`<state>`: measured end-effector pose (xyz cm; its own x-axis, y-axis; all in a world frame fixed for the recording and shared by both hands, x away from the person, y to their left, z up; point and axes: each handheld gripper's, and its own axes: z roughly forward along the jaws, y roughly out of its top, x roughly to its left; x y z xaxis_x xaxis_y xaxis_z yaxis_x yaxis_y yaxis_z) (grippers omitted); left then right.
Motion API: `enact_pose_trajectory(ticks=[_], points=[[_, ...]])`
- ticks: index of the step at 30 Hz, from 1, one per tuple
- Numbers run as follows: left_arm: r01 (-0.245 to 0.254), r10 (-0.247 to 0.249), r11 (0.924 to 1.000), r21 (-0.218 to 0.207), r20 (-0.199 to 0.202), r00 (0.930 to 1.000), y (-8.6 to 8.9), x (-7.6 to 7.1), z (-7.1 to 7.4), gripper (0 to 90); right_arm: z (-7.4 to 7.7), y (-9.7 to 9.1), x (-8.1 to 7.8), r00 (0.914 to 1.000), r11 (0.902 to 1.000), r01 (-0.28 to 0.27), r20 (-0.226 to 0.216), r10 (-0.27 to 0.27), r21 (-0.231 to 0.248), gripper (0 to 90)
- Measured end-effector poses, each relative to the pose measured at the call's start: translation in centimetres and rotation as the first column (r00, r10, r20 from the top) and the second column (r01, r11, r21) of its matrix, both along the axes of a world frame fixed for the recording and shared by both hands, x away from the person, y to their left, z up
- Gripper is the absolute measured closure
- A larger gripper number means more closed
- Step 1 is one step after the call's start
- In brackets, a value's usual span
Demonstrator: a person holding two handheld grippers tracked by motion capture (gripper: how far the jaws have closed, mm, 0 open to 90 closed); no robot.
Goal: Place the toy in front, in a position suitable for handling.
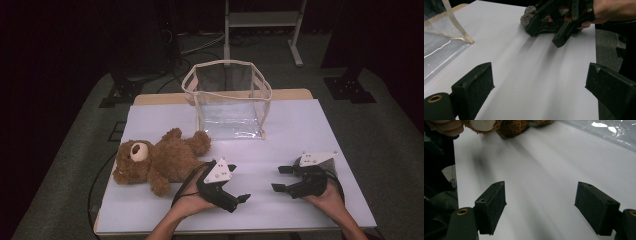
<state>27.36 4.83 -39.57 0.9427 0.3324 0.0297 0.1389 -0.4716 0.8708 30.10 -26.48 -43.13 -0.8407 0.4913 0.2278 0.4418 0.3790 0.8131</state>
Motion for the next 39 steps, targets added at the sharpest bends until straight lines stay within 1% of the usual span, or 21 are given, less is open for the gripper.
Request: enact_pose_trajectory(ticks=[5,6,8,10,11,12,13,14,15,17,18,19,20,22,24,26,30,35,37,38,39], points=[[0.015,-0.015,0.9998,-0.009,0.006,0.9999,0.1,-0.1,0.6,7.1,-0.3,0.1,0.1,0.9999,0.9999,-0.011,-0.012,0.011,-0.011,23.3],[0.018,-0.018,0.9998,-0.006,0.016,0.9997,0.3,-0.2,0.8,7.1,-0.3,0.2,0.1,0.9998,0.9998,-0.013,-0.015,0.013,-0.011,23.3],[0.013,-0.013,0.9998,-0.015,0.022,0.9997,0.6,-0.2,1.2,7.1,-0.4,0.3,0.1,0.9997,0.9997,-0.019,-0.014,0.019,-0.015,23.3],[0.005,-0.004,0.9996,-0.03,0.035,0.9994,1.4,-0.1,1.8,7.1,-0.4,0.3,0.0,0.9996,0.9997,-0.022,-0.017,0.022,-0.014,23.3],[0.005,-0.004,0.9996,-0.03,0.035,0.9994,1.4,-0.1,1.8,7.1,-0.4,0.3,0.0,0.9996,0.9997,-0.022,-0.017,0.022,-0.014,23.3],[0.002,0.0,0.9995,-0.032,0.049,0.9988,2.0,-0.1,2.2,7.1,-0.4,0.4,0.0,0.9996,0.9996,-0.023,-0.018,0.023,-0.015,23.2],[0.002,0.0,0.9995,-0.032,0.049,0.9988,2.0,-0.1,2.2,7.1,-0.4,0.4,0.0,0.9996,0.9996,-0.023,-0.018,0.023,-0.015,23.2],[-0.001,0.003,0.9993,-0.037,0.059,0.9983,2.6,-0.1,2.7,7.1,-0.4,0.5,-0.1,0.9996,0.9995,-0.025,-0.016,0.025,-0.017,23.3],[-0.001,0.003,0.9993,-0.037,0.059,0.9983,2.6,-0.1,2.7,7.1,-0.4,0.5,-0.1,0.9996,0.9995,-0.025,-0.016,0.025,-0.017,23.3],[-0.011,0.014,0.999,-0.044,0.072,0.9973,3.4,-0.1,3.2,7.1,-0.3,0.6,-0.1,0.9995,0.9995,-0.026,-0.015,0.026,-0.018,23.3],[-0.013,0.017,0.9985,-0.053,0.072,0.9973,4.0,-0.1,3.6,7.1,-0.3,0.7,-0.2,0.9995,0.9994,-0.029,-0.015,0.028,-0.021,23.3],[-0.013,0.017,0.9985,-0.053,0.072,0.9973,4.0,-0.1,3.6,7.1,-0.3,0.7,-0.2,0.9995,0.9994,-0.029,-0.015,0.028,-0.021,23.3],[-0.014,0.019,0.9985,-0.054,0.092,0.9956,4.6,-0.1,3.9,7.1,-0.4,0.7,-0.2,0.9994,0.9993,-0.032,-0.016,0.032,-0.022,23.3],[-0.016,0.021,0.9984,-0.054,0.096,0.9952,4.8,-0.1,4.1,7.1,-0.4,0.7,-0.2,0.9993,0.9992,-0.032,-0.017,0.032,-0.022,23.3],[-0.024,0.03,0.9982,-0.055,0.107,0.9938,5.7,0.1,4.5,7.1,-0.5,0.7,-0.1,0.9992,0.9992,-0.034,-0.022,0.034,-0.022,23.4],[-0.028,0.035,0.9978,-0.059,0.109,0.9934,6.0,0.1,4.6,7.1,-0.5,0.8,-0.1,0.9991,0.9992,-0.035,-0.022,0.035,-0.021,23.4],[-0.049,0.056,0.9971,-0.058,0.125,0.9906,7.4,0.4,5.0,7.0,-0.6,0.8,-0.1,0.9988,0.9989,-0.042,-0.025,0.041,-0.023,23.4],[-0.051,0.057,0.9975,-0.05,0.136,0.9891,8.3,0.4,5.2,7.1,-0.7,0.9,0.0,0.9986,0.9988,-0.045,-0.027,0.045,-0.021,23.4],[-0.055,0.061,0.9976,-0.041,0.15,0.9868,9.0,0.4,5.5,7.0,-0.8,0.9,0.0,0.9984,0.9988,-0.045,-0.035,0.045,-0.02,23.4],[-0.055,0.061,0.9976,-0.041,0.15,0.9868,9.0,0.4,5.5,7.0,-0.8,1.0,0.1,0.9983,0.9987,-0.048,-0.034,0.047,-0.02,23.5],[-0.056,0.061,0.9977,-0.038,0.161,0.985,9.6,0.4,5.8,7.1,-0.9,1.0,0.1,0.9982,0.9986,-0.049,-0.036,0.048,-0.02,24.1]])
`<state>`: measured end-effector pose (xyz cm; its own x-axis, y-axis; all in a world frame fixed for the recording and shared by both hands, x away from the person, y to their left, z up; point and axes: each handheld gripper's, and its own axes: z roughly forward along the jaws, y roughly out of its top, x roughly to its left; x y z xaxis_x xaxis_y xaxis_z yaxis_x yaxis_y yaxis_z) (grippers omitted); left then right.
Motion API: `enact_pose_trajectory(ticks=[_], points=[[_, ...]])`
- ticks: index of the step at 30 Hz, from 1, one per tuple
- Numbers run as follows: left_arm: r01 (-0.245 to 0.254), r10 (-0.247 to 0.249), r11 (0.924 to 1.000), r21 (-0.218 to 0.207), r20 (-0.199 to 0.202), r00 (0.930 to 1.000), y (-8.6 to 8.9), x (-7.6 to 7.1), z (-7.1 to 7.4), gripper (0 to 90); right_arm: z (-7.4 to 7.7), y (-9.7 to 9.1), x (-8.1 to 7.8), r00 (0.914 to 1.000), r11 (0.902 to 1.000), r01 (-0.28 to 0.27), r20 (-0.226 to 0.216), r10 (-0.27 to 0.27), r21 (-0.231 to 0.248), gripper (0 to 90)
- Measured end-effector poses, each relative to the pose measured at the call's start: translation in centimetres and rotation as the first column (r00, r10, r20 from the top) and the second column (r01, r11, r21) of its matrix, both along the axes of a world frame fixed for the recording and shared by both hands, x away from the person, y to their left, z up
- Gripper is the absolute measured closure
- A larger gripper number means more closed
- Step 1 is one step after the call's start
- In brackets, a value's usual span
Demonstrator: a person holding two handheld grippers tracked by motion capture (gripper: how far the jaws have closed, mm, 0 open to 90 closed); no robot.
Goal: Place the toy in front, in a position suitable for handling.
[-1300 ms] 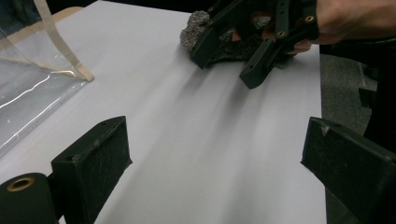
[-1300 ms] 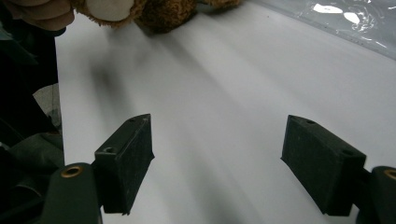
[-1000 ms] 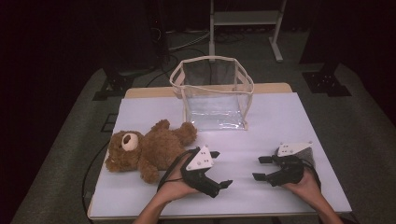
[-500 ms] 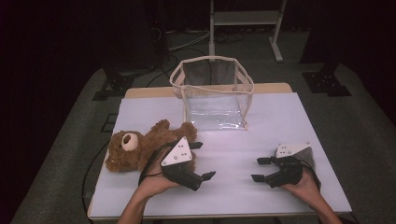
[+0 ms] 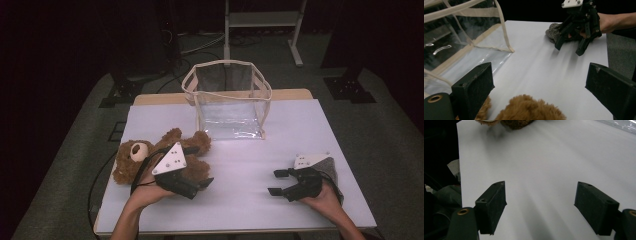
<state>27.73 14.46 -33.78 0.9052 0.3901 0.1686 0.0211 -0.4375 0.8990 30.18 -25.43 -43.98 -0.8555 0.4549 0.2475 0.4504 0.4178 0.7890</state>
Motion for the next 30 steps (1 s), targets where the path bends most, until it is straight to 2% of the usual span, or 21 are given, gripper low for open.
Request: enact_pose_trajectory(ticks=[3,7,8,9,10,11,15,16,17,18,21,26,30], points=[[-0.005,0.005,1.0,-0.008,0.019,0.9998,1.2,0.1,0.5,7.0,-0.1,0.1,0.1,1.0,1.0,0.0,-0.002,0.0,-0.001,24.1],[-0.036,0.035,0.9993,0.009,0.037,0.9987,3.4,0.3,1.0,7.1,-0.2,0.2,0.2,0.9999,1.0,0.007,-0.01,-0.007,0.002,24.1],[-0.036,0.035,0.9993,0.009,0.037,0.9987,3.4,0.3,1.0,7.1,-0.2,0.2,0.2,0.9999,1.0,0.009,-0.01,-0.009,0.001,24.1],[-0.053,0.052,0.9985,0.015,0.048,0.9975,4.7,0.4,1.3,7.1,-0.2,0.2,0.1,0.9999,1.0,0.009,-0.009,-0.009,0.001,24.1],[-0.053,0.052,0.9985,0.015,0.048,0.9975,4.7,0.4,1.3,7.1,-0.2,0.2,0.1,0.9999,1.0,0.009,-0.009,-0.009,0.001,24.1],[-0.076,0.074,0.9969,0.023,0.058,0.9955,6.2,0.5,1.4,7.1,-0.1,0.1,0.1,0.9999,0.9999,0.011,-0.005,-0.011,0.001,24.1],[-0.12,0.119,0.9927,0.014,0.054,0.9915,9.2,0.8,1.2,7.1,-0.1,0.1,0.2,0.9998,0.9999,0.014,-0.01,-0.014,0.005,24.1],[-0.12,0.119,0.9927,0.014,0.054,0.9915,9.2,0.8,1.2,7.1,-0.1,0.1,0.2,0.9998,0.9999,0.014,-0.01,-0.014,0.005,24.1],[-0.14,0.139,0.9898,0.023,0.052,0.9889,10.5,0.9,0.9,7.1,-0.2,0.2,0.2,0.9998,0.9999,0.013,-0.012,-0.013,0.004,24.1],[-0.14,0.139,0.9898,0.023,0.052,0.9889,10.5,0.9,0.9,7.1,-0.2,0.2,0.2,0.9999,0.9999,0.013,-0.008,-0.013,0.0,24.1],[-0.185,0.184,0.9824,0.028,0.028,0.9825,13.0,1.3,0.1,7.1,-0.2,0.2,0.2,0.9998,0.9999,0.016,-0.008,-0.016,-0.004,24.1],[-0.201,0.2,0.9792,0.028,0.015,0.9796,14.5,2.0,-0.6,7.1,-0.1,0.2,0.2,0.9998,0.9998,0.019,-0.008,-0.019,-0.002,24.1],[-0.228,0.228,0.9732,0.032,0.004,0.9737,16.1,3.2,-1.4,7.2,0.0,0.4,0.2,0.9999,0.9999,0.016,-0.004,-0.016,-0.003,24.1]])
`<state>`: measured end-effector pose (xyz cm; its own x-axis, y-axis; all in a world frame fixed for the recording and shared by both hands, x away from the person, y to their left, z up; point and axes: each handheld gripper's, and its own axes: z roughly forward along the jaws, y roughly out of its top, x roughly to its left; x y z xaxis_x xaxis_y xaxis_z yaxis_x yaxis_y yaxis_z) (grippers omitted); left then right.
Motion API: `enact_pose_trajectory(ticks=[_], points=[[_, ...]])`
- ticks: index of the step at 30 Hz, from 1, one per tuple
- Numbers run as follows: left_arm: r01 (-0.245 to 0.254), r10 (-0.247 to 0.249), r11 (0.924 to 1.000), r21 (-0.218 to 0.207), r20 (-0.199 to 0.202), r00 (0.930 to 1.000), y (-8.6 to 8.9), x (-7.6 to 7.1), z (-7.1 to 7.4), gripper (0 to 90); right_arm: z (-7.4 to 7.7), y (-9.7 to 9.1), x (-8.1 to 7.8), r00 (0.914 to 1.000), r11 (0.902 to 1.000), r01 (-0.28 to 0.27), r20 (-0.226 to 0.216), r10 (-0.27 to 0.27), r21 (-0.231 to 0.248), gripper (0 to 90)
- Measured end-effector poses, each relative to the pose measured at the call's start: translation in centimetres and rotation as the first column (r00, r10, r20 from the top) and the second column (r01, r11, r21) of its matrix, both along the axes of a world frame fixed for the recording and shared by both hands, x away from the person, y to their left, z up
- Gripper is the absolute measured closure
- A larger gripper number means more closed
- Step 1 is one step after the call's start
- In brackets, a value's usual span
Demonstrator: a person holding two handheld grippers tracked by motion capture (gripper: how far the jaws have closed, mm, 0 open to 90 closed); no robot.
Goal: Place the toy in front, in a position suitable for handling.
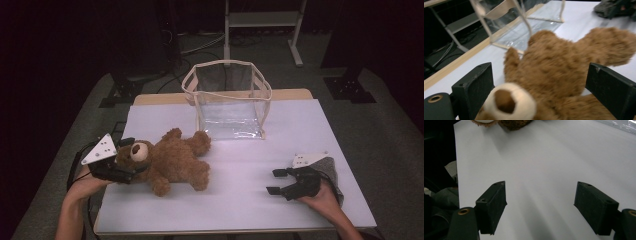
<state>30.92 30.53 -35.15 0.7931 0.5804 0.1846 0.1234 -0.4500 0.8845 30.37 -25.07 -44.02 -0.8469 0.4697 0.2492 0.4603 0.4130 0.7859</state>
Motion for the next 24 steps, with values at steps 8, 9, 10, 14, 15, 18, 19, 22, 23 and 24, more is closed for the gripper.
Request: enact_pose_trajectory(ticks=[8,9,10,14,15,18,19,22,23,24], points=[[-0.027,0.026,0.9994,-0.022,-0.049,0.9985,1.8,1.9,-1.7,13.1,0.2,0.5,-0.1,0.9998,0.9998,-0.015,-0.01,0.015,0.016,24.0],[-0.029,0.027,0.9992,-0.027,-0.054,0.9981,2.0,2.3,-2.0,13.1,0.3,0.6,-0.1,0.9998,0.9996,-0.019,-0.005,0.019,0.019,24.0],[-0.026,0.024,0.9993,-0.026,-0.056,0.9981,2.1,2.4,-2.1,13.5,0.5,0.9,-0.2,0.9996,0.9993,-0.028,0.0,0.028,0.026,23.9],[-0.016,0.014,0.9995,-0.028,-0.057,0.9983,2.3,2.9,-2.4,15.8,0.9,1.9,-0.4,0.9984,0.9975,-0.057,0.006,0.057,0.041,23.9],[-0.011,0.01,0.9997,-0.023,-0.061,0.9981,2.2,3.2,-2.5,16.3,1.0,2.6,-0.4,0.9968,0.9961,-0.079,0.01,0.079,0.038,23.8],[-0.005,0.005,0.9999,-0.009,-0.066,0.9978,2.2,3.4,-2.9,19.5,1.2,3.7,-0.4,0.9944,0.9939,-0.106,0.014,0.105,0.031,23.8],[0.002,-0.003,0.9999,-0.015,-0.069,0.9976,2.3,3.4,-3.0,22.1,1.3,4.1,-0.4,0.9933,0.9928,-0.115,0.015,0.115,0.033,23.8],[0.01,-0.011,0.9997,-0.022,-0.067,0.9977,2.3,3.4,-3.5,25.5,1.9,5.3,-0.2,0.989,0.988,-0.148,0.021,0.147,0.045,23.8],[0.006,-0.007,0.9996,-0.027,-0.062,0.998,2.3,3.4,-3.6,25.7,2.2,5.8,0.0,0.9869,0.9853,-0.161,0.022,0.16,0.057,23.8],[0.006,-0.007,0.9996,-0.027,-0.062,0.998,2.3,3.4,-3.6,26.5,2.5,6.3,0.1,0.9849,0.9827,-0.173,0.024,0.171,0.067,23.8]])
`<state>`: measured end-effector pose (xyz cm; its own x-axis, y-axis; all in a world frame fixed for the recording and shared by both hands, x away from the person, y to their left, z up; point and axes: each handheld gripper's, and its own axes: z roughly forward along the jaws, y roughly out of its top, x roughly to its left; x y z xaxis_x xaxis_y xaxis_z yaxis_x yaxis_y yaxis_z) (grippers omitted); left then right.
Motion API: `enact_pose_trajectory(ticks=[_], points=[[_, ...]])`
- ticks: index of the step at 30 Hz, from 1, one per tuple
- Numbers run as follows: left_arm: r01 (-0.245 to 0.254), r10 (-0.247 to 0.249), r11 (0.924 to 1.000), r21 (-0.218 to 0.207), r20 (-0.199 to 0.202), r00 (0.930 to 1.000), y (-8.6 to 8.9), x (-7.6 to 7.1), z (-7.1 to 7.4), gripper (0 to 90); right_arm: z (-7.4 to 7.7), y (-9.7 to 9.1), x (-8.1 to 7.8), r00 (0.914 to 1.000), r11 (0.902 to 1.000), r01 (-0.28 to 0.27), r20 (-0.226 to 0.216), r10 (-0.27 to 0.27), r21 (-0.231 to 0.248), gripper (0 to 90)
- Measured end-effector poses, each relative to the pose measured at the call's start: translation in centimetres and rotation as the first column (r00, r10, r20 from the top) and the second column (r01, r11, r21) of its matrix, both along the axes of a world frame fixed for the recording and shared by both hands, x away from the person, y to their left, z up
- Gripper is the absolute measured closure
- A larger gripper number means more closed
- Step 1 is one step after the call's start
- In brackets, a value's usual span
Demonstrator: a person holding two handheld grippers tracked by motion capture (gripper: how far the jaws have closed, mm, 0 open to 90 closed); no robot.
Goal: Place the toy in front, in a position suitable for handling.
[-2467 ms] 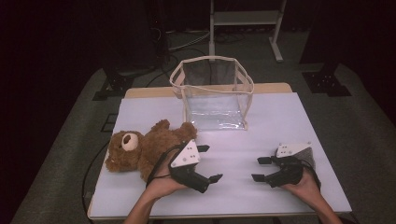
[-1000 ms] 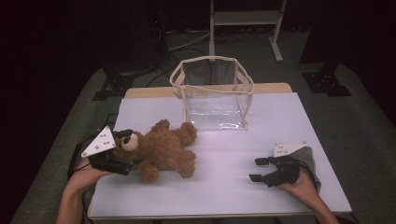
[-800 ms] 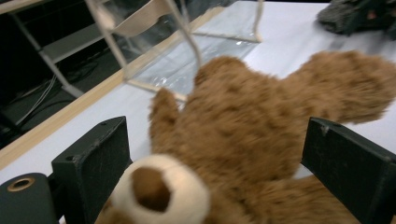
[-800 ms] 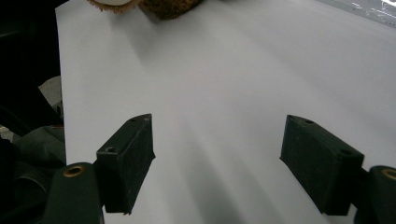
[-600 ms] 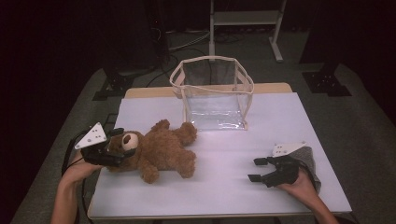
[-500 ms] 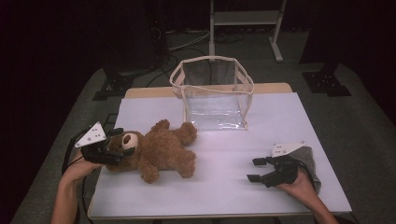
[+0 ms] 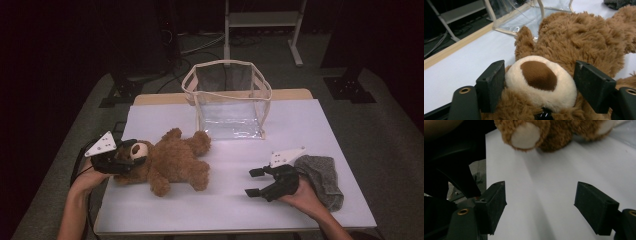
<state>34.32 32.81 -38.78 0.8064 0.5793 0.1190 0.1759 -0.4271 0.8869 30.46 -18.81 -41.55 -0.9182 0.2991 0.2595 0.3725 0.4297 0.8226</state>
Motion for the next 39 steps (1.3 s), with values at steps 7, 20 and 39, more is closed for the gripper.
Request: enact_pose_trajectory(ticks=[7,20,39], points=[[-0.027,0.027,0.9993,0.024,0.011,0.9996,-0.1,-0.2,-0.1,35.5,2.3,4.2,0.8,0.9972,0.9951,-0.074,0.016,0.073,0.066,20.6],[-0.069,0.069,0.9976,0.003,0.023,0.9973,-0.2,-0.5,-0.4,39.2,4.1,10.8,2.7,0.9934,0.9942,-0.099,0.062,0.096,0.041,18.1],[-0.087,0.086,0.9957,0.033,0.025,0.9959,-0.5,-0.6,-0.2,43.4,0.8,15.6,4.4,0.993,0.9883,-0.106,-0.063,0.1,-0.11,39.9]])
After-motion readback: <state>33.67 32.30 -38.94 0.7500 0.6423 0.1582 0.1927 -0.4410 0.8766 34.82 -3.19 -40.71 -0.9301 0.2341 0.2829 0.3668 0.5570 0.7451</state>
